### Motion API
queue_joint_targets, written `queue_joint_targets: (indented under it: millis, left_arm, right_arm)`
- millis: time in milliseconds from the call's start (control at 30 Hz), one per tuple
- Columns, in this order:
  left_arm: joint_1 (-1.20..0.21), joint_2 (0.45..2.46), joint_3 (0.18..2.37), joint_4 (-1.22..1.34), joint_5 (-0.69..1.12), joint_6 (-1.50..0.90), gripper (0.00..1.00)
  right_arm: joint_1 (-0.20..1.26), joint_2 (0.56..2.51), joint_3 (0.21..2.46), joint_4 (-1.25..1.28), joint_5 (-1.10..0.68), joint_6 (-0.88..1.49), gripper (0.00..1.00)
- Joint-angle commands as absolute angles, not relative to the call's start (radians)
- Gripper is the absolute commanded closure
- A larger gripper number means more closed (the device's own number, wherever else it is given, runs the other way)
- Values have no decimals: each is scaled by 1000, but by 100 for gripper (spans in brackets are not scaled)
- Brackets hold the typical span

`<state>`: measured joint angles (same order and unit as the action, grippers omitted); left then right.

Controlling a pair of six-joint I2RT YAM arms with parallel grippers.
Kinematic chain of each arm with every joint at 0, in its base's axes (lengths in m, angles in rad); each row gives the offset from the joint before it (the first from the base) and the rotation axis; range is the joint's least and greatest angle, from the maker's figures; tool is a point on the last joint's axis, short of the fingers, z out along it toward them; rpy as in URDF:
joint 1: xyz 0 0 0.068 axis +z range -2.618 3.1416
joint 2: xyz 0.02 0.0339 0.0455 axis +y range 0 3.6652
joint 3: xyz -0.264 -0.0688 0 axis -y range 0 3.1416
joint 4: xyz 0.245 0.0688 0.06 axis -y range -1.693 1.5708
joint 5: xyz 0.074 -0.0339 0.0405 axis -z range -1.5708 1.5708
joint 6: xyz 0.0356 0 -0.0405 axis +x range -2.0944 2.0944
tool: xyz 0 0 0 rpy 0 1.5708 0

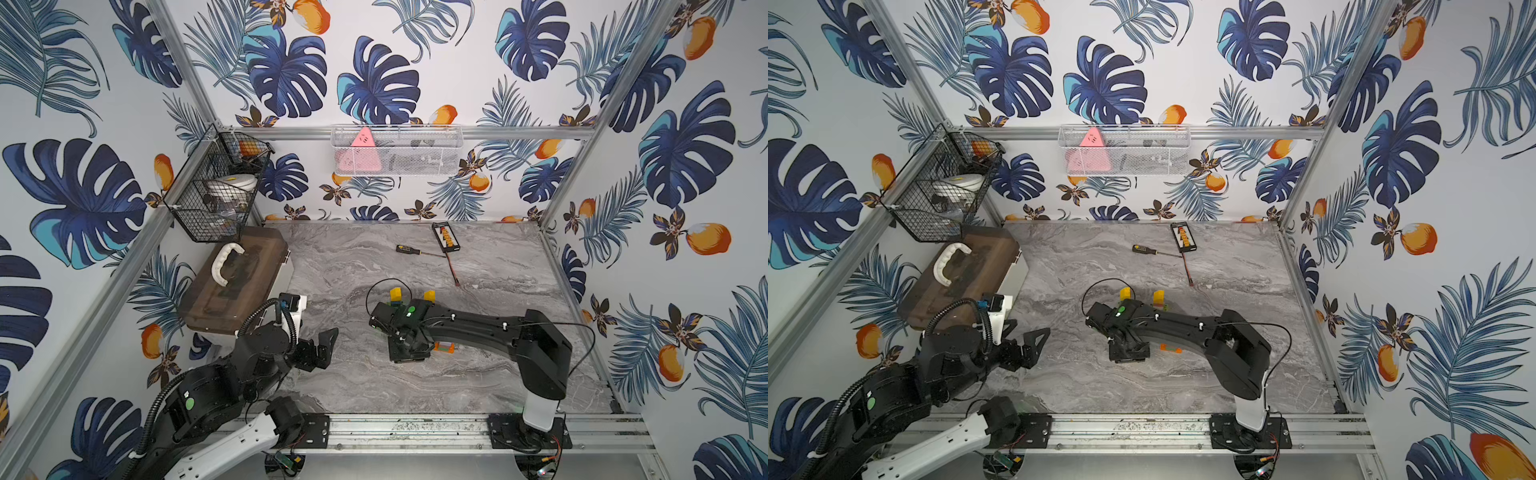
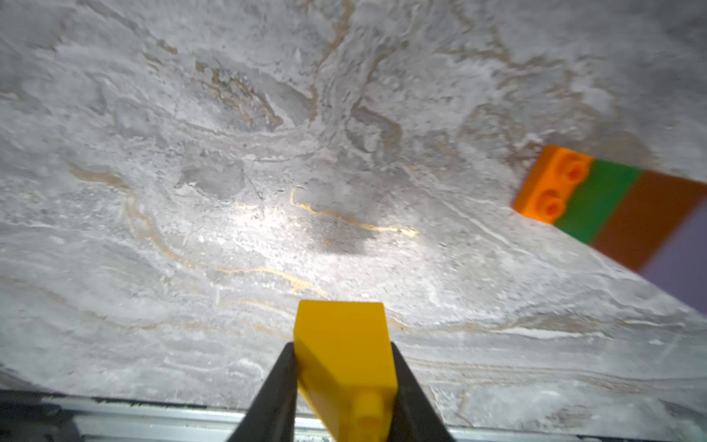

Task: Assemble the number 1 with lego
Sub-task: Pick up the lego brick from the center of the board, then assemble the lego brick with the lego brick.

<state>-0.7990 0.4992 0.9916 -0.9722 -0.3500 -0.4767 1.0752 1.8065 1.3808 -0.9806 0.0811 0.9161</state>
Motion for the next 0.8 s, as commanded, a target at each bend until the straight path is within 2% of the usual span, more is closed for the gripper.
queue_joint_targets:
  millis: [0, 200, 367, 767]
  left_arm:
    - [-798, 507, 989, -939, -317, -462, 1]
    - [-799, 585, 995, -921, -202, -439, 1]
    - [-798, 590, 990, -910, -178, -433, 1]
    - [-799, 575, 979, -896, -183, -428, 1]
  right_arm:
    - [1028, 1696, 1347, -1084, 116, 937, 86]
    - [846, 1487, 1313, -1190, 129, 886, 86]
    - [718, 1438, 1278, -1194, 93, 826, 86]
    - [690, 1542, 1246, -1083, 42, 795, 90]
